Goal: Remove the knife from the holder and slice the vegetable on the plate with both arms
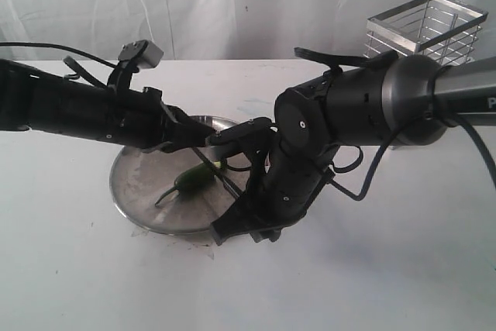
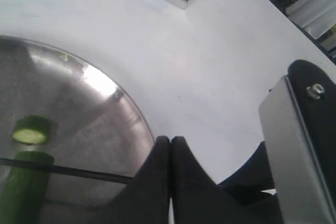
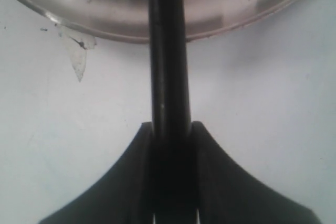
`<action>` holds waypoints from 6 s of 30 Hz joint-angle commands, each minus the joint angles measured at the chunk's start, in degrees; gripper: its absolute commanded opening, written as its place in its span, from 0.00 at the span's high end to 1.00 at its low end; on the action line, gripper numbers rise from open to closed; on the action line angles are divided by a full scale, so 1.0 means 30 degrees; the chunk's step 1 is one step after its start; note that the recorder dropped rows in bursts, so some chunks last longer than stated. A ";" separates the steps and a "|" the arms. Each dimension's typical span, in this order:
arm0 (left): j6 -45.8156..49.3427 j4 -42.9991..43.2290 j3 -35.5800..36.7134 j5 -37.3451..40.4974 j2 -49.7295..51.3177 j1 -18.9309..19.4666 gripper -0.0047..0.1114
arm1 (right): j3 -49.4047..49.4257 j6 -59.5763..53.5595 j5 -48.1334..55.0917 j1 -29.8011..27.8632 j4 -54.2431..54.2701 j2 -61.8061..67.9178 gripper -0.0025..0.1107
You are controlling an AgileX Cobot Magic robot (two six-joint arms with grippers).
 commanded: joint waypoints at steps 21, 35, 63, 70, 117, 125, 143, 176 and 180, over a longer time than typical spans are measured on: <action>-0.0534 0.1720 0.0038 -0.3793 -0.2399 -0.0011 0.96 | 0.0095 -0.0258 -0.0292 0.0092 0.0202 -0.0135 0.98; -0.0486 0.0353 -0.0988 -0.7958 -0.0558 -0.0011 0.96 | 0.0095 -0.0142 0.0489 0.0092 0.0759 -0.0135 0.98; -0.0379 0.0301 -0.2536 -0.5955 0.1040 -0.0011 0.96 | 0.0092 0.2001 -0.0543 -0.0190 0.0189 0.0478 0.98; -0.0379 0.0301 -0.2536 -0.5914 0.1040 -0.0011 0.96 | 0.0092 0.1759 -0.0398 -0.0190 0.0410 0.0877 0.98; -0.0350 0.0301 -0.2536 -0.5767 0.1443 -0.0011 0.96 | 0.0092 0.0796 -0.1418 -0.0190 0.1257 0.1553 0.98; -0.0350 0.0301 -0.2536 -0.5772 0.2502 -0.0011 0.96 | 0.0092 0.0796 -0.1418 -0.0190 0.1257 0.1553 0.98; -0.0351 0.0033 -0.2536 -0.5352 0.2831 -0.0011 0.96 | 0.0092 0.0796 -0.1297 -0.0190 0.1284 0.1553 0.98; 0.2650 -0.2045 -0.3907 -0.3372 0.4830 -0.0046 0.96 | 0.0092 0.0796 -0.0991 -0.0190 0.1331 0.1553 0.98; 0.2650 -0.1794 -0.3901 -0.3882 0.4830 -0.0046 0.96 | 0.0092 0.0796 -0.0991 -0.0190 0.1331 0.1553 0.98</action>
